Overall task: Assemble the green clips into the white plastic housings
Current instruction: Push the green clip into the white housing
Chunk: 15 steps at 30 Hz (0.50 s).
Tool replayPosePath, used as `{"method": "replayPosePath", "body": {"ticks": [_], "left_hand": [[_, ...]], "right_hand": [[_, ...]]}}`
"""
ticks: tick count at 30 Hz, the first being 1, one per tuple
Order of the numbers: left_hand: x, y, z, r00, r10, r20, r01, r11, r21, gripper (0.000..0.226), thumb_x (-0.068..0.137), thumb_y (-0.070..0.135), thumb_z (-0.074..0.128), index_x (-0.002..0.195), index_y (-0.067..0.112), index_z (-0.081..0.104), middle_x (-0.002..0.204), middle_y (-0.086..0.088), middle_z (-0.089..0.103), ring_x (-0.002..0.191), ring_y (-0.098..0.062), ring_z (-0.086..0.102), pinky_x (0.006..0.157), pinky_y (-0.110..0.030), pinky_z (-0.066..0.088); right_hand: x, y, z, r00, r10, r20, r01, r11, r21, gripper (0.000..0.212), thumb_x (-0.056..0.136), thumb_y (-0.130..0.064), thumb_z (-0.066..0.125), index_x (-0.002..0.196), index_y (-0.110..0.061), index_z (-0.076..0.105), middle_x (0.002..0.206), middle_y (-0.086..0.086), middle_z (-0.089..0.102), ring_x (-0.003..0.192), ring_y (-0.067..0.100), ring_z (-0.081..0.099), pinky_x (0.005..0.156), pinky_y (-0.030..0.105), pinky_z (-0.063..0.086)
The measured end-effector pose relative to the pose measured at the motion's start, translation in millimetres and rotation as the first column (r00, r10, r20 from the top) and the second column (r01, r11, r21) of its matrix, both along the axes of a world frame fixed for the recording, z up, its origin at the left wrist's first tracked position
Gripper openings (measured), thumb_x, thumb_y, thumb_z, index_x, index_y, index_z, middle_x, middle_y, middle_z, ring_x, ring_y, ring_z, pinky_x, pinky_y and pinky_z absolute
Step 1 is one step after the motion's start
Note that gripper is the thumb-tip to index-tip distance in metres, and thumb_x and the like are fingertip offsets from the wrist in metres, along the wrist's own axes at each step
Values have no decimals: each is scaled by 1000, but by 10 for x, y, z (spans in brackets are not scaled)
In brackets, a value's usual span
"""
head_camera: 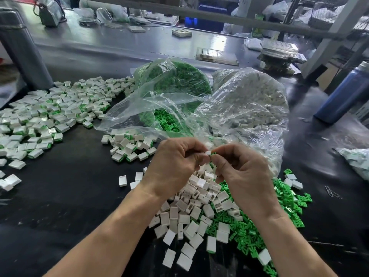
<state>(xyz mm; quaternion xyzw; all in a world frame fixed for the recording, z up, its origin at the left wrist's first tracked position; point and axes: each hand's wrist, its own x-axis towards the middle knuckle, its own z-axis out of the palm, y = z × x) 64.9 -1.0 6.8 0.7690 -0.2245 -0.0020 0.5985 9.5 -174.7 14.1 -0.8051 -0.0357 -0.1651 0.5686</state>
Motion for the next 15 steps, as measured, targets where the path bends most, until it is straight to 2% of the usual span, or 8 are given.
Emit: {"method": "replayPosePath", "body": {"ticks": [2,10,13,15], "left_hand": [[4,4,-4,1000,3,24,-3,1000,27,9,91,12,78,90,21,78,74,11,72,64,-7,67,61,-23,57],[-3,-13,6,999,-11,-36,9,999,-53,10,89,9,79,88,20,78,74,5,74,63,-14,69,61,-24,58],[-5,-31,28,996,-23,-90,11,992,-124,9,91,4,76,92,12,77,76,2,75,65,-13,70,62,-22,57],[-17,-52,47,995,-28,-99,13,987,-159,9,92,2,74,95,11,76,80,0,75,68,-13,69,64,-22,56]], "right_hand": [[5,5,-6,1000,-5,-12,5,1000,26,12,93,-7,75,96,-18,75,77,1,74,65,19,71,59,29,61],[24,-23,-25,1000,11,-17,-8,983,182,17,90,2,75,92,-14,80,75,6,76,62,21,71,57,24,58],[36,-36,-8,998,55,-38,-41,954,298,10,88,-11,75,95,-13,82,78,13,76,63,23,70,58,28,59],[40,-45,-10,996,70,-52,-47,934,355,17,92,-24,70,101,-15,81,84,17,75,65,24,68,56,31,59]]}}
